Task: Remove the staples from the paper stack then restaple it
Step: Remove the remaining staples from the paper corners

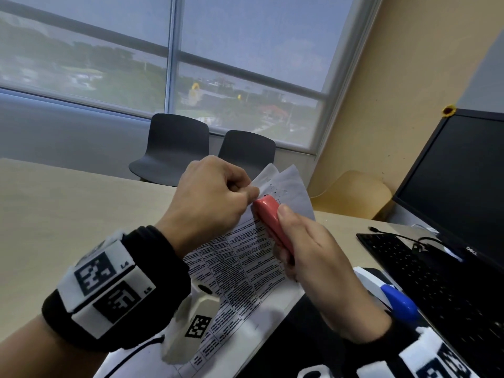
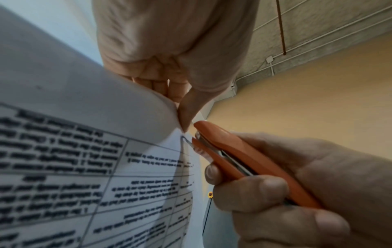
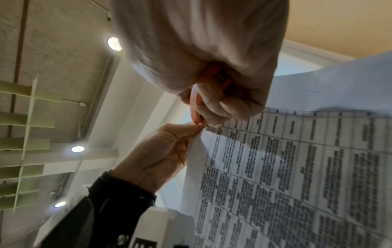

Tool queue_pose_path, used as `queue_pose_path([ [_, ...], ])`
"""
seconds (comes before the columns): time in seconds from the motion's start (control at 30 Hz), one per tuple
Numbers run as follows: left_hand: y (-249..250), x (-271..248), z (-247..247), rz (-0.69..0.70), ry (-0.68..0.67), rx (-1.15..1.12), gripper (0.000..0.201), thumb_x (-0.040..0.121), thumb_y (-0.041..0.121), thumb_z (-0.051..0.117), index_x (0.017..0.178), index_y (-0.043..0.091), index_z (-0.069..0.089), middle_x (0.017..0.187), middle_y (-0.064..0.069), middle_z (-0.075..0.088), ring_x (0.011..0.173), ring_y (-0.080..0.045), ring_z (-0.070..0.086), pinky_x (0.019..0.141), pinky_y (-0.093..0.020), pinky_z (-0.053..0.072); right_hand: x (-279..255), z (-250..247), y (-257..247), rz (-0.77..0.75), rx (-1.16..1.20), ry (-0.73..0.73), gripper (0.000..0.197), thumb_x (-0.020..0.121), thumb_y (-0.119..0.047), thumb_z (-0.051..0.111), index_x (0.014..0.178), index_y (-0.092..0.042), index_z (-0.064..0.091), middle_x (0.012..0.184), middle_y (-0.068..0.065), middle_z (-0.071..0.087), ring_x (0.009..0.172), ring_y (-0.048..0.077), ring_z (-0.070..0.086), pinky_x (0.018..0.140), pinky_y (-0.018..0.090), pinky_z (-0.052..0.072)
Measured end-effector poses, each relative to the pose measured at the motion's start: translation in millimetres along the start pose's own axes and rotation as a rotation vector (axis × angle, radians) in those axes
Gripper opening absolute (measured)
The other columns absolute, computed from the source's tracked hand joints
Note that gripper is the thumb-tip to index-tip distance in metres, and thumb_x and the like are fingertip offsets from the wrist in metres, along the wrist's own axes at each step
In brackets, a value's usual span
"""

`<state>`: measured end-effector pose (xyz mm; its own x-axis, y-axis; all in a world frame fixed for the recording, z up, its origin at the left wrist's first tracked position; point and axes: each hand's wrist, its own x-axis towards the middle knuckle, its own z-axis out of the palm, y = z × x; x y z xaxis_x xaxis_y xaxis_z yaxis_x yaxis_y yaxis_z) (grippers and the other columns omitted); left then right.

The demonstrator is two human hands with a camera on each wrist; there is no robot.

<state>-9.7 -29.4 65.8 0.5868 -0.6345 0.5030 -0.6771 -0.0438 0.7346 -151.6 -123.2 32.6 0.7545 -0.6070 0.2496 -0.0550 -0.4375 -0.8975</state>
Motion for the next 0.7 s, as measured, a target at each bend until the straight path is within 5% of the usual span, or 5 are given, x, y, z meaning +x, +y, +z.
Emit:
queue_pose_path([
  [0.1,-1.6,1.0,-0.7,-0.045,0.005,-0.058,0.019,0.087,0.026,0.075,0.071,0.016,0.078,0.064,-0.006,0.070,0.069,-0.025,0.067,0.069,-0.041,0.058,-1.5,7.7,6.4,-0.037,0.073,-0.015,0.041,0.093,-0.066,0.040,0.074,-0.036,0.062,0.061,-0.012,0.052,0.062,0.006,0.047,0.060,0.027,0.039],
  [0.33,-3.1,1.4,-4.6,-0.144,-0.026,-0.208,0.021,0.088,0.025,0.072,0.072,0.015,0.079,0.069,-0.003,0.075,0.072,-0.023,0.073,0.073,-0.047,0.062,3.0,11.1,16.3,-0.041,0.154,-0.049,0.048,0.094,-0.061,0.035,0.093,-0.020,0.060,0.067,-0.009,0.050,0.064,0.004,0.046,0.060,0.018,0.042],
  [0.7,0.4,0.2,-6.0,-0.232,-0.045,-0.305,0.024,0.089,0.025,0.072,0.073,0.008,0.077,0.075,-0.010,0.076,0.072,-0.026,0.073,0.068,-0.038,0.059,7.9,8.6,21.4,-0.092,0.163,-0.089,0.041,0.095,-0.060,0.036,0.096,-0.026,0.059,0.075,-0.002,0.051,0.062,0.001,0.048,0.056,0.012,0.041],
])
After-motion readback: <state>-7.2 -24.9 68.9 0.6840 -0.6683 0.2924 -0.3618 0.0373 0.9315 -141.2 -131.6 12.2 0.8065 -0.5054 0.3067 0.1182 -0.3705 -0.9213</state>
